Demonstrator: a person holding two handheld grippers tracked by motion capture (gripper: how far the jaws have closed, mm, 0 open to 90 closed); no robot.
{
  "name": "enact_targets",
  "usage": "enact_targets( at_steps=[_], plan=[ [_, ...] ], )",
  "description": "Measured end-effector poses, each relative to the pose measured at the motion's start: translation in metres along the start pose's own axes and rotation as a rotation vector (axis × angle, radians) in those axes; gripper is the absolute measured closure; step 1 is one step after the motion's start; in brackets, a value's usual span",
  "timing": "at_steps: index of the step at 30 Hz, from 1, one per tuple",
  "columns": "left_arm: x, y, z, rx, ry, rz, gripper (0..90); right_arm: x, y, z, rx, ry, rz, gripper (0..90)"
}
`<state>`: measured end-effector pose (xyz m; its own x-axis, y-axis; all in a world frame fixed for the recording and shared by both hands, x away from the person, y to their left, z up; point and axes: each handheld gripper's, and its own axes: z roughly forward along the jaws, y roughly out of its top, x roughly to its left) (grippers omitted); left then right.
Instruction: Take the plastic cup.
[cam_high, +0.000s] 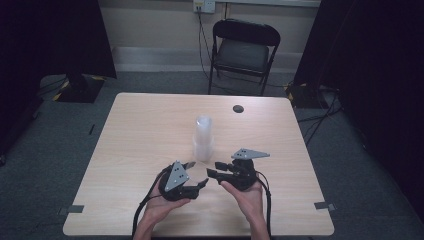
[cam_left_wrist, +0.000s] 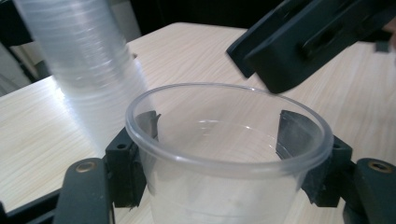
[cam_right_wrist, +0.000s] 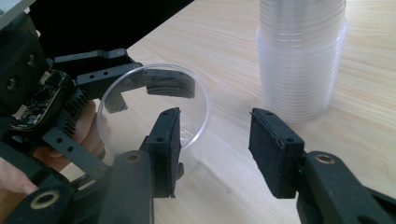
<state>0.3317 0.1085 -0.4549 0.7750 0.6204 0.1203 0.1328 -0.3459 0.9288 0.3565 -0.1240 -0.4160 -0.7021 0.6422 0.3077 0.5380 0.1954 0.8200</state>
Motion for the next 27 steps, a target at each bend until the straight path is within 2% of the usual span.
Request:
enact_targets(
  at_steps=[4, 10, 14, 19, 27],
  plan=[
    [0.004, -0.002, -0.004, -0.004, 0.016, -0.014, 30.2, 0.001, 0.000, -0.002, -0.019, -0.004, -0.003, 52.9],
    [0.015, -0.005, -0.011, -0.027, 0.022, -0.082, 30.8, 0.001, -0.002, -0.005, -0.022, -0.009, 0.005, 52.6],
    [0.021, -0.006, -0.015, -0.031, 0.032, -0.110, 31.0, 0.000, -0.004, -0.006, -0.021, -0.015, 0.008, 52.5],
    [0.030, -0.007, -0.023, -0.056, 0.054, -0.147, 31.2, -0.002, -0.011, -0.008, -0.034, -0.024, 0.004, 52.1],
    [0.046, -0.009, -0.031, -0.056, 0.107, -0.190, 31.2, -0.005, -0.024, -0.009, -0.051, -0.025, 0.014, 52.0]
  ],
)
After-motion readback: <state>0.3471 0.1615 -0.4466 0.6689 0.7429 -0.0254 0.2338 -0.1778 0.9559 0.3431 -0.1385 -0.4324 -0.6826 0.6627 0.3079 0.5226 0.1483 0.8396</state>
